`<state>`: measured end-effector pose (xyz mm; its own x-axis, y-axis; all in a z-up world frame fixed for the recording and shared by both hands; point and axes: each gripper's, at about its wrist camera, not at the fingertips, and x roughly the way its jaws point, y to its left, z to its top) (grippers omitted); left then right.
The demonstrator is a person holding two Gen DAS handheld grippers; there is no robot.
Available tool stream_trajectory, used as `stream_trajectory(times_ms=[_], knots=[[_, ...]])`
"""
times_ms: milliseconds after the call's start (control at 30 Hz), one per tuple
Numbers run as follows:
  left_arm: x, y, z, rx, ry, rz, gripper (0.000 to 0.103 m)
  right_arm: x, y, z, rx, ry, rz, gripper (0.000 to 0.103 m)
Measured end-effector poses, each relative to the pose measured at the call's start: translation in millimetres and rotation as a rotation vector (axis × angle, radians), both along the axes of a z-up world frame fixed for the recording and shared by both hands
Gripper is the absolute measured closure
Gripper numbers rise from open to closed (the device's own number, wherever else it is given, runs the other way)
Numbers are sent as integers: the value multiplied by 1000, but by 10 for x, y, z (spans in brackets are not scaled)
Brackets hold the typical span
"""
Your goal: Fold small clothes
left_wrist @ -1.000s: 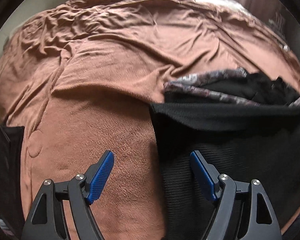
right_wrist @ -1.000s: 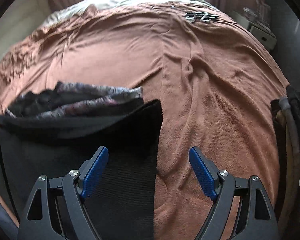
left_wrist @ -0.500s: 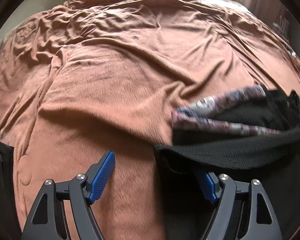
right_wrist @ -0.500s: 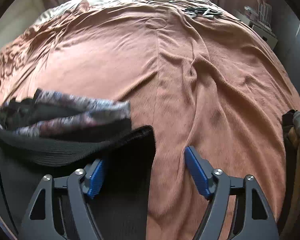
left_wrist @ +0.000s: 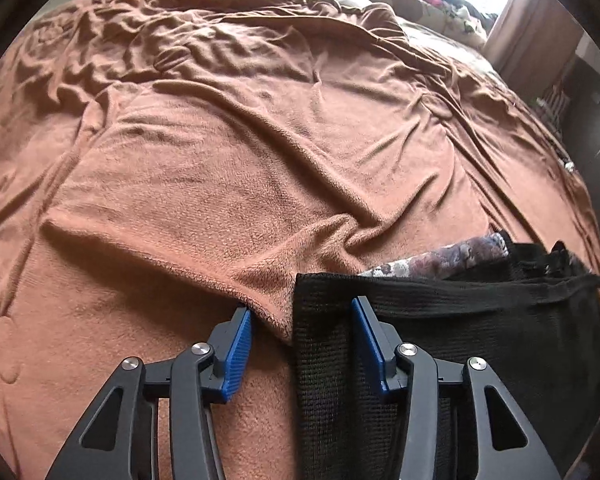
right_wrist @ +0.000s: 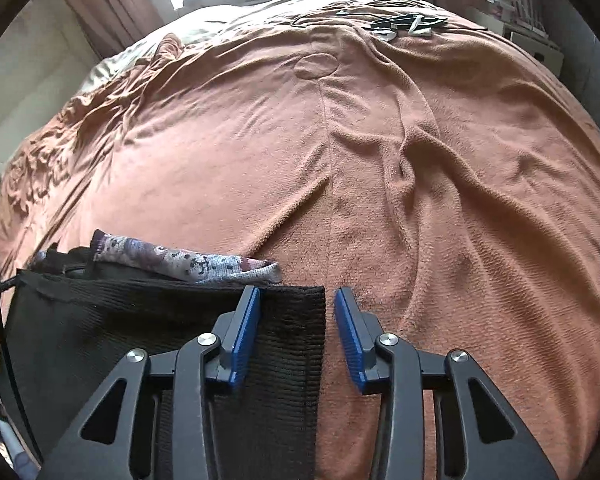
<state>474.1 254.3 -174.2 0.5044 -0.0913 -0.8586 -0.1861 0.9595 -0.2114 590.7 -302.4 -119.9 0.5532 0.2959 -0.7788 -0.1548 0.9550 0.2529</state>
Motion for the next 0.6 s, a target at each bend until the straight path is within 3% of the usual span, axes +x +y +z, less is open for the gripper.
stream_trajectory(times_ms=[33,100,167,200,300,600], knots=[[3,23,-5,-16,-4,4,57,11,-24,9,14,1,-2,69],[11,55,7,-55,-16,8,73,26,-76,5,47,2,-8,78],[7,71,38,-58,-23,16,84,25,-106,34,51,-7,-17,93],[0,81,59,-54,-25,21,89,18,-107,51,45,-10,-19,93],[-38,94,113,-44,-34,15,95,-36,-112,117,28,-33,-18,96],[-183,93,397,1,-79,28,96,-330,-11,466,-20,-126,-24,97]])
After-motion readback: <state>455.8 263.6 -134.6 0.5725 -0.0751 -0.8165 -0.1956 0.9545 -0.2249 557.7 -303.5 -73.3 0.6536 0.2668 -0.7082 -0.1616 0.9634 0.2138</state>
